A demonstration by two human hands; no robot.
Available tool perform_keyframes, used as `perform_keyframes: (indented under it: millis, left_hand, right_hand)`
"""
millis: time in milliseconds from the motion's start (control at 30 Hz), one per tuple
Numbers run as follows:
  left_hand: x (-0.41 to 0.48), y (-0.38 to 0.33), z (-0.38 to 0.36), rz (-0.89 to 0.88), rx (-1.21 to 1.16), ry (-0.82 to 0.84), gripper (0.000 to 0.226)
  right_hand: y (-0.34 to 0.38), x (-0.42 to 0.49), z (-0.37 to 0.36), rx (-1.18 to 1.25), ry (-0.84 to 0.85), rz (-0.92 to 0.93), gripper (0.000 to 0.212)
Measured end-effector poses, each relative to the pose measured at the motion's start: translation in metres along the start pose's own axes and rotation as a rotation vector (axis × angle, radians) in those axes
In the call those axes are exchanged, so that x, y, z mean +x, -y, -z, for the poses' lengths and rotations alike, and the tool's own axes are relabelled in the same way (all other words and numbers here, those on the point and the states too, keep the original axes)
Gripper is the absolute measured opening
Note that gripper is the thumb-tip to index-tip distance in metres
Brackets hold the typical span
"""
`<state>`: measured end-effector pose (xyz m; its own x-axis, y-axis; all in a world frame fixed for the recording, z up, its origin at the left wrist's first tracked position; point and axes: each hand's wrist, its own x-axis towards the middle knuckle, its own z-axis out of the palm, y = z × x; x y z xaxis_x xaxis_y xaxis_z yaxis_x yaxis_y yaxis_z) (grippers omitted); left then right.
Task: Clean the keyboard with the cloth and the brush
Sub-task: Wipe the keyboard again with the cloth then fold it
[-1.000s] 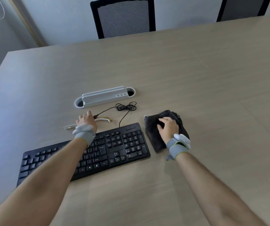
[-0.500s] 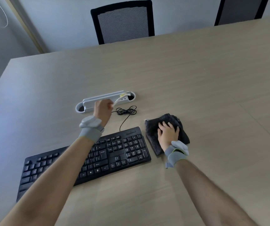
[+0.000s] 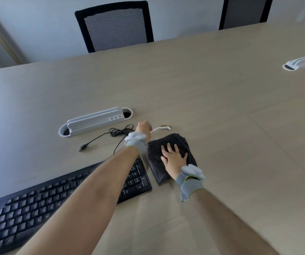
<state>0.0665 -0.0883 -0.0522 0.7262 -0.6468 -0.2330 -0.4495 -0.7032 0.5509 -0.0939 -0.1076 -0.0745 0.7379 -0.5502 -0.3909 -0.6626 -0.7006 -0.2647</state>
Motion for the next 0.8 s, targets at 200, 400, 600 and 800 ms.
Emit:
perform_keyframes:
  millis: [200,400,600,800]
  left_hand:
    - [-0.006,0.005,-0.002,-0.042,0.007,0.014,0.034]
    - [-0.015,0.047,0.055,-0.013,0.108,-0.280,0.035]
    - [-0.039,0.098,0.070,0.069,0.162,0.034,0.059]
    - [-0.053,0.135,0.076,0.101,0.192,-0.125,0.050]
  right_hand:
    - [0.005,0.001,0.004,-0.011,0.035,-0.010,0.047]
    - [0.007,0.000,0.005,0.019,0.006,-0.037,0.047]
    - [0.011,0.000,0.001,0.064,-0.019,-0.063,0.045]
    - [0.012,0.000,0.005,0.171,-0.045,-0.087,0.044]
